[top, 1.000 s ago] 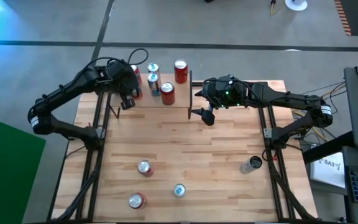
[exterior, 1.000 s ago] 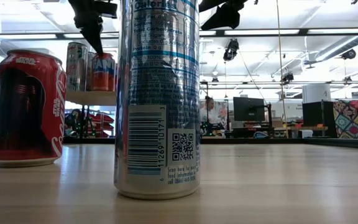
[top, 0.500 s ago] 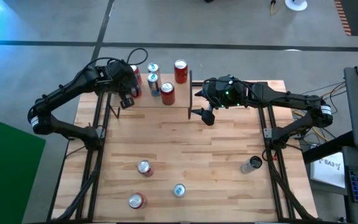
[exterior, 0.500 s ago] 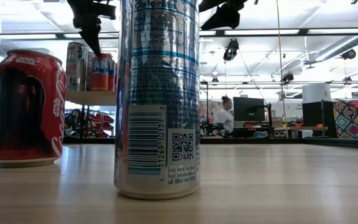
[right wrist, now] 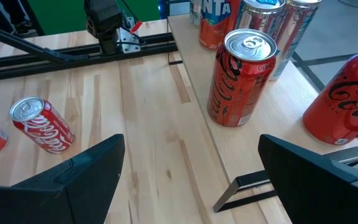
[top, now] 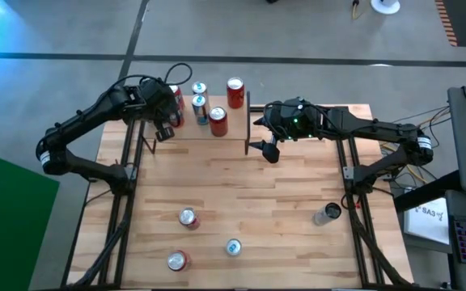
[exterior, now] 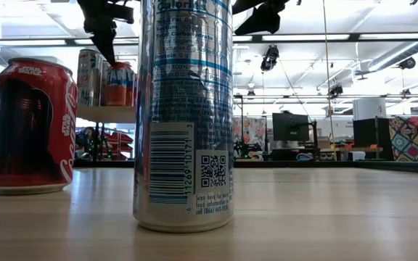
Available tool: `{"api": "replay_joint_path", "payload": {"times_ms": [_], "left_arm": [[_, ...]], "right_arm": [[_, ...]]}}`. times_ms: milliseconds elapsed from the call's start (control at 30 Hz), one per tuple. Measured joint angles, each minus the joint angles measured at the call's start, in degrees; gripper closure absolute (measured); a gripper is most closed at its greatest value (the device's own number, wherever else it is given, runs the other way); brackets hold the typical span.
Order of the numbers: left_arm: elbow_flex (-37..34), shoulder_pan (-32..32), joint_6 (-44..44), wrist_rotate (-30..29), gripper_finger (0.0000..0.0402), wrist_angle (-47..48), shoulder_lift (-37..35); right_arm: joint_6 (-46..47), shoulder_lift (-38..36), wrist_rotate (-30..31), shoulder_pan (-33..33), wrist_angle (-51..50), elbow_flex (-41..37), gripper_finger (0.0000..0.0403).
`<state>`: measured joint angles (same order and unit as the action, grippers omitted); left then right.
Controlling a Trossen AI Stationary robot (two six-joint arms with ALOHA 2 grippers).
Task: Place canned beverage on shelf
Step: Put the red soda can on the shelf aligned with the other red soda cans
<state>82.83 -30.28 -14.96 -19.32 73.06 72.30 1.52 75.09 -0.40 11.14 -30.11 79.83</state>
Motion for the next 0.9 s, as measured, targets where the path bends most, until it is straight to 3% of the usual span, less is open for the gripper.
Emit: {"api": "replay_joint_path", "payload": {"times_ms": [133,433,667,900], "left_arm": [[-0.02,0.00,0.67,-2.68,0.0402,0.08,-0.08],[-0.02,0.04,1.16,-2.33,0.0402,0.06,-0.33],[-0.02,0.11,0.28,8.13,0.0402,-0.87,-0.90],[-0.04,-0.28,-0.46,3.89,0.0402,-1.69,0.30]], "right_arm": [[0.00,0.00,0.00,0.00,0.00,0.00,0.0044],[0.00,0.00,0.00,0.00,-0.07,-0.07,0.0044],[0.00,0.00,0.00,-0.01,-0.09,-0.38,0.0044],[0.00,0.00,0.00,0.00,-0.09,-0.49,0.0044]]}}
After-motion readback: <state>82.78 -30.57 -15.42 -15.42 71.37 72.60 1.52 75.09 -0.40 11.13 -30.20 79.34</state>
